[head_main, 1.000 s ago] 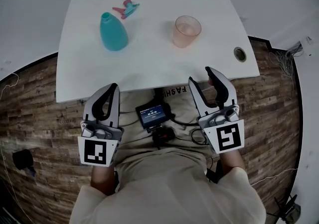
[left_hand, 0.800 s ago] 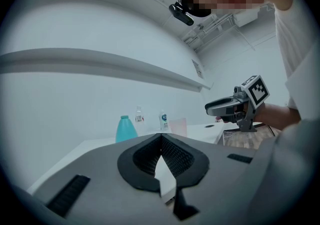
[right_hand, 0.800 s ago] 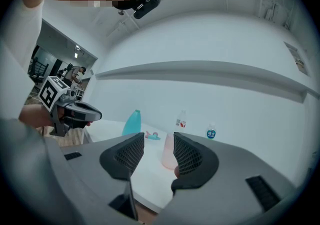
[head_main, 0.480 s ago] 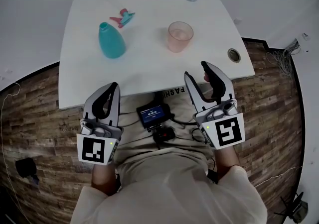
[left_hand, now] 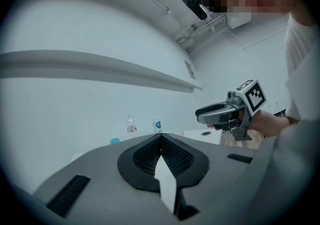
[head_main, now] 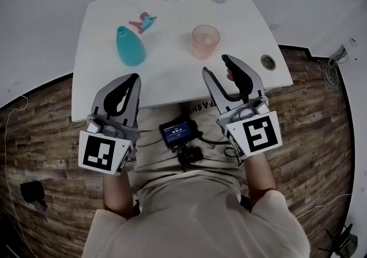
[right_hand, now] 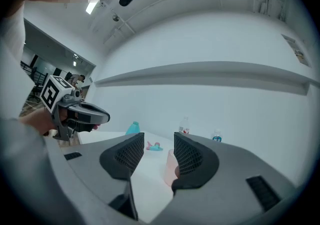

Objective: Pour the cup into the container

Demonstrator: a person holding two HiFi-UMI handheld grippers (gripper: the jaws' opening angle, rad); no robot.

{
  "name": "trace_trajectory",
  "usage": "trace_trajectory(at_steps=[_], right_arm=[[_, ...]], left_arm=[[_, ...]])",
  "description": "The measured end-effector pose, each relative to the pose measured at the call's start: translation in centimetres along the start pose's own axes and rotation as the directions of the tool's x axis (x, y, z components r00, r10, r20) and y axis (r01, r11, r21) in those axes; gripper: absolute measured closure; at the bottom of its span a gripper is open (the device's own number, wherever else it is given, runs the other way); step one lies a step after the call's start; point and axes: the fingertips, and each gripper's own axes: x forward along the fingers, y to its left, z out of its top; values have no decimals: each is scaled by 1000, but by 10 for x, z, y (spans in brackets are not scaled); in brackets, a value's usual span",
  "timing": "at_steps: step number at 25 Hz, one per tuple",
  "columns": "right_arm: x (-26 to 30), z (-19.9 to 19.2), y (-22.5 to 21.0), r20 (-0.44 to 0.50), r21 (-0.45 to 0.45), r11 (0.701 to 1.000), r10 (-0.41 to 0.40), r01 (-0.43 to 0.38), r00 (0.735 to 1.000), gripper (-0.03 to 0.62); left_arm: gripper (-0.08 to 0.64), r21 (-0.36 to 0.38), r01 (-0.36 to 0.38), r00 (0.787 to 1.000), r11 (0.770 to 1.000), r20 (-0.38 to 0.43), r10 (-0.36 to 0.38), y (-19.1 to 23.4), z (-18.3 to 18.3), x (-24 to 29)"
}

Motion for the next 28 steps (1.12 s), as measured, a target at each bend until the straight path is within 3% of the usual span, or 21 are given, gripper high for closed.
trace_trajectory(at_steps=[6,11,28], right_arm=[[7,-7,-2,-8,7,1000,7,-7,1000,408],[1,-30,-3,-38,23,1000,10,-9,999,408],[-4,-51,9,-72,16,1000,24,-23,997,408]], left_arm=[[549,-2,46,999,999,-11,-46,-9,-10,4],[549,-48,25,997,999,-73,-29,-14,-45,-9],[548,-28,10,996,1000,-87,-12,-9,-60,-11]])
